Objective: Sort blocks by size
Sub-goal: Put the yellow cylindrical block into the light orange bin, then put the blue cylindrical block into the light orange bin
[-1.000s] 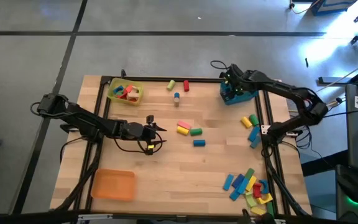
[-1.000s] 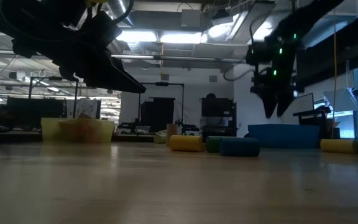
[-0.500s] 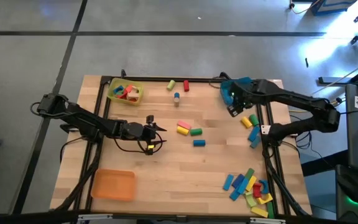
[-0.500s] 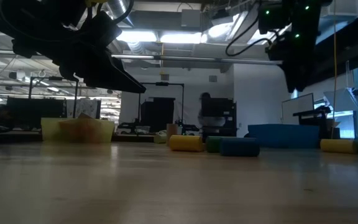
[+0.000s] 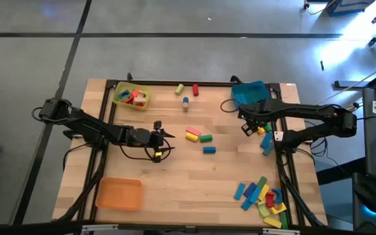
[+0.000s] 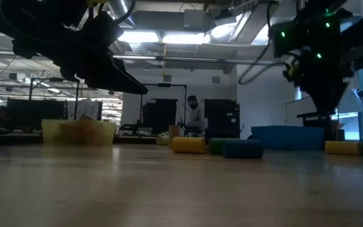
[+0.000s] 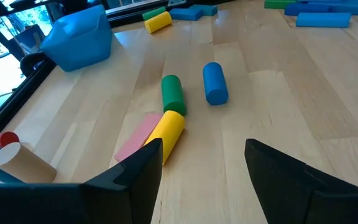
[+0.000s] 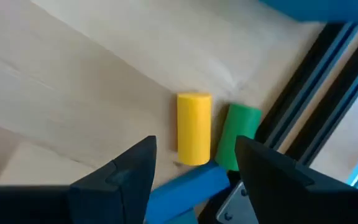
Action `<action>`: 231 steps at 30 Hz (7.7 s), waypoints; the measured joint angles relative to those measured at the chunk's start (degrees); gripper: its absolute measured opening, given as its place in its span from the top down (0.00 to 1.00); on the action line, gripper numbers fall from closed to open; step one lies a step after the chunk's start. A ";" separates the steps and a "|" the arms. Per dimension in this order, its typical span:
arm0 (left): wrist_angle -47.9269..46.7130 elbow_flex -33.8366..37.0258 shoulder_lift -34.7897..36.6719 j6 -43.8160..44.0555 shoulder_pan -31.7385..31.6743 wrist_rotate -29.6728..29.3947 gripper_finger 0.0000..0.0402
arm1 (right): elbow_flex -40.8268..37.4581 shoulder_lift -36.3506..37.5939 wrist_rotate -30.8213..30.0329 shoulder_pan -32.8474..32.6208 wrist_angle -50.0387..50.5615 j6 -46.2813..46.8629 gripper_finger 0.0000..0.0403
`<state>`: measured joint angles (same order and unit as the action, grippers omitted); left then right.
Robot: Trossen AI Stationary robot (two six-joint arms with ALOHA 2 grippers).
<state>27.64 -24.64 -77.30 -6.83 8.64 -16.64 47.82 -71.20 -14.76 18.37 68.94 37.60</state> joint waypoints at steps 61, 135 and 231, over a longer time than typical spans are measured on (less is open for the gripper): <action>2.13 -0.09 0.00 10.28 2.35 0.03 0.47 | -11.59 1.79 0.71 -13.97 -32.78 0.94 0.66; 17.19 -8.03 -0.94 9.96 4.52 5.52 0.71 | 2.25 -25.60 3.96 -33.19 -112.97 -33.56 0.42; -60.20 -28.14 6.95 27.63 24.97 -6.80 0.49 | 1.30 -17.54 -14.55 -39.97 -52.58 -19.60 0.35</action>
<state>-32.57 -52.78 -70.35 20.80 33.61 -23.45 49.12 -88.74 -29.31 -21.60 16.37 18.00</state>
